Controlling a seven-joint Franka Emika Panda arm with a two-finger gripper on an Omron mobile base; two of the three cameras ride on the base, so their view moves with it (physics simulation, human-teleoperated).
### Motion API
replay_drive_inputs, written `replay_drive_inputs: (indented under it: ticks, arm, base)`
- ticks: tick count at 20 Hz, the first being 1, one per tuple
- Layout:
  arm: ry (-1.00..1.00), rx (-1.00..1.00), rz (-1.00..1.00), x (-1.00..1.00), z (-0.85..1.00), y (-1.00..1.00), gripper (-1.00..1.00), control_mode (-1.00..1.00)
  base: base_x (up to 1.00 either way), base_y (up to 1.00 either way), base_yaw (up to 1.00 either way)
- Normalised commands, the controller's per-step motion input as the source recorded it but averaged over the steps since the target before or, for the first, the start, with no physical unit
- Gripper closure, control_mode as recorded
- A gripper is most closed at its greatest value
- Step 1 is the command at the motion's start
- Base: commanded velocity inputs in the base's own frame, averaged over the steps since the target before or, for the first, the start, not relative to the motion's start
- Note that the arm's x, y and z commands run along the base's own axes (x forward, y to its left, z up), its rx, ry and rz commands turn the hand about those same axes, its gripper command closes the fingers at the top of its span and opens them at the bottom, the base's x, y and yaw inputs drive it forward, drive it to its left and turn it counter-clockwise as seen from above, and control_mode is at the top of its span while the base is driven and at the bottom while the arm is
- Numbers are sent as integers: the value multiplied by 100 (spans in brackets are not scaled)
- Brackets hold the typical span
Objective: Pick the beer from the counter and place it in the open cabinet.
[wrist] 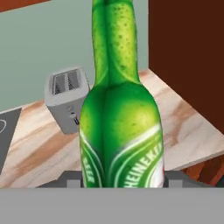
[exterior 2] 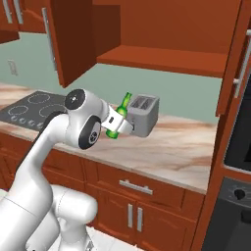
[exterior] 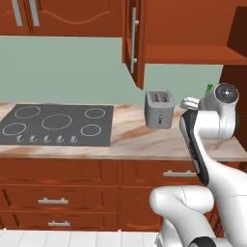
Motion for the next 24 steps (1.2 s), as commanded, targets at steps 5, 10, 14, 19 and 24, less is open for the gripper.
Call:
replay_drive_inputs:
  ticks: [5,10,14,19,24]
  arm:
    - [0,0,0,0,0,0,100,100]
    - [0,0,0,0,0,0,100,100]
    - [0,0,0,0,0,0,100,100]
    - [0,0,0,0,0,0,100,100]
    - [0,0,0,0,0,0,100,100]
  base:
    - [97,-16,-4]
    - [71,-6,-22]
    - [4,0,-7]
    - [0,0,0]
    - [0,0,0]
